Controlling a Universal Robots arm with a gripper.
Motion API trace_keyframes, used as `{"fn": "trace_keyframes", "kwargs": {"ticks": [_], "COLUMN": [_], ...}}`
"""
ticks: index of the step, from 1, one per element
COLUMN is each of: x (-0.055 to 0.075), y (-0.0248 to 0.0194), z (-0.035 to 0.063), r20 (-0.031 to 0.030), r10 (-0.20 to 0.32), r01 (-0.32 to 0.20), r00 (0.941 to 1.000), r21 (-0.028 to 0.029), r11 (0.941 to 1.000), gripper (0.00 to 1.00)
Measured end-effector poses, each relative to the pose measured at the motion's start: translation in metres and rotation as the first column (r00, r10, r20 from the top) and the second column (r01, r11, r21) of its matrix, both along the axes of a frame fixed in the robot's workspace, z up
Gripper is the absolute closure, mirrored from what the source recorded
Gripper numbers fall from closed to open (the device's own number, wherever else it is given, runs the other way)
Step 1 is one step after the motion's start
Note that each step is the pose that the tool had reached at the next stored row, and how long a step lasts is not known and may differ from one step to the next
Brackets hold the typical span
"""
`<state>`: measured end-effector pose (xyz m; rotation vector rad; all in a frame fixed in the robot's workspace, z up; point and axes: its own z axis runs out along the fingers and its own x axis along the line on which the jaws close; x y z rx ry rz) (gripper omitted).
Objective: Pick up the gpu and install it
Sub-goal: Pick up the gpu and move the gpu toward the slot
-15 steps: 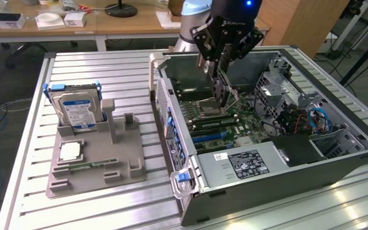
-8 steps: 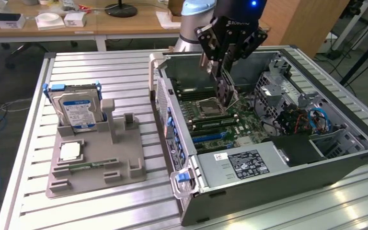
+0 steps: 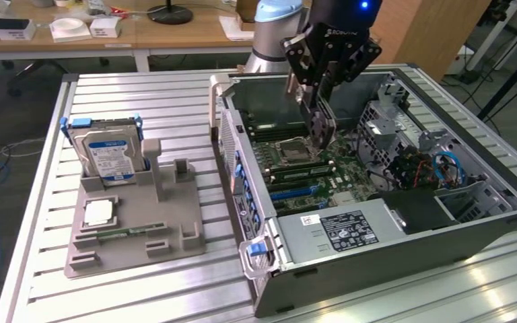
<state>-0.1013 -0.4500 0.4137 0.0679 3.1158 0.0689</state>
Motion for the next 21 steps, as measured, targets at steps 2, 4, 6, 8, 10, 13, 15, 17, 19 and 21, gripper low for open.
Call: {"fn": "trace_keyframes", "kwargs": {"ticks": [2,4,6,8,10,13,15,17,19,21], "x": [0.002,0.004,0.007,0.009,0.011,0.014,0.016,0.018,0.020,0.022], "y": [0.0000,0.0000,0.0000,0.0000,0.0000,0.0000,0.0000,0.0000,0.0000,0.0000], "z": [0.0000,0.0000,0.0000,0.0000,0.0000,0.0000,0.0000,0.0000,0.0000,0.0000], "r20": [0.0000,0.0000,0.0000,0.0000,0.0000,0.0000,0.0000,0.0000,0.0000,-0.0001], "r10": [0.000,0.001,0.001,0.001,0.001,0.002,0.002,0.002,0.002,0.003], "r01": [0.000,-0.001,-0.001,-0.001,-0.001,-0.002,-0.002,-0.002,-0.002,-0.003], "r00": [1.0000,1.0000,1.0000,1.0000,1.0000,1.0000,1.0000,1.0000,1.0000,1.0000], "r21": [0.0000,0.0000,0.0000,0.0000,0.0000,0.0000,0.0000,0.0000,0.0000,0.0000], "r11": [1.0000,1.0000,1.0000,1.0000,1.0000,1.0000,1.0000,1.0000,1.0000,1.0000], "gripper": [0.74,0.74,0.74,0.74,0.74,0.74,0.74,0.74,0.74,0.74]}}
